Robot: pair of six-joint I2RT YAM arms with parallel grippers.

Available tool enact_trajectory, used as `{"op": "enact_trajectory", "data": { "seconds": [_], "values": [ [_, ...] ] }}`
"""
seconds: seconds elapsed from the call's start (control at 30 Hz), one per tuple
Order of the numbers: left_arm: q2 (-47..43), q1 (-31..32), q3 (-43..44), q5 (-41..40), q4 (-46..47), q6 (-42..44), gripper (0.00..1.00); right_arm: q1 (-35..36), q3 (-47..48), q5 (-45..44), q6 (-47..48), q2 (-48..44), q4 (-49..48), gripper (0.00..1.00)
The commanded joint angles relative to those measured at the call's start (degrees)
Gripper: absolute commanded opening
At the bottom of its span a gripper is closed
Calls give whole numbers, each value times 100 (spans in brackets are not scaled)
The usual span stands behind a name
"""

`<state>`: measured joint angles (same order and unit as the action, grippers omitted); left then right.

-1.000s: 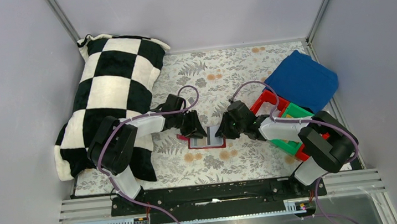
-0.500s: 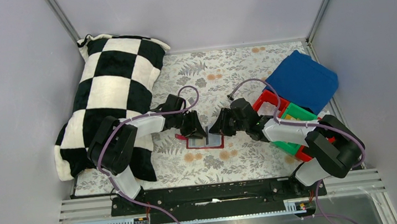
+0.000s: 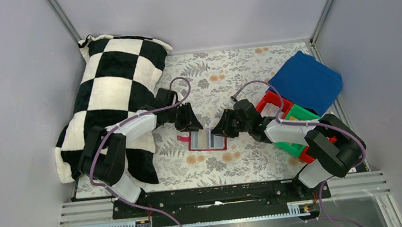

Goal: Take the credit cards out of the card holder
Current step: Remove the credit card from the card holder.

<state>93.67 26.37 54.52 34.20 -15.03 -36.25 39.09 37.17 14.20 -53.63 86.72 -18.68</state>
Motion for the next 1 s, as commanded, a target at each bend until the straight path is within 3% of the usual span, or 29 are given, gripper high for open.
{"op": "enact_trajectory", "data": {
  "seconds": [0.0,0.3,0.97],
  "values": [
    [46,-132,-39,138,69,82,34,-371,-181,-285,55,-183,322,35],
    [409,-132,-280,-82,287,-31,32,-560,-127,142,420,126,510,36],
    [609,-132,-465,-98,404,-44,31,-554,-261,796,264,649,-283,36]
  ]
}}
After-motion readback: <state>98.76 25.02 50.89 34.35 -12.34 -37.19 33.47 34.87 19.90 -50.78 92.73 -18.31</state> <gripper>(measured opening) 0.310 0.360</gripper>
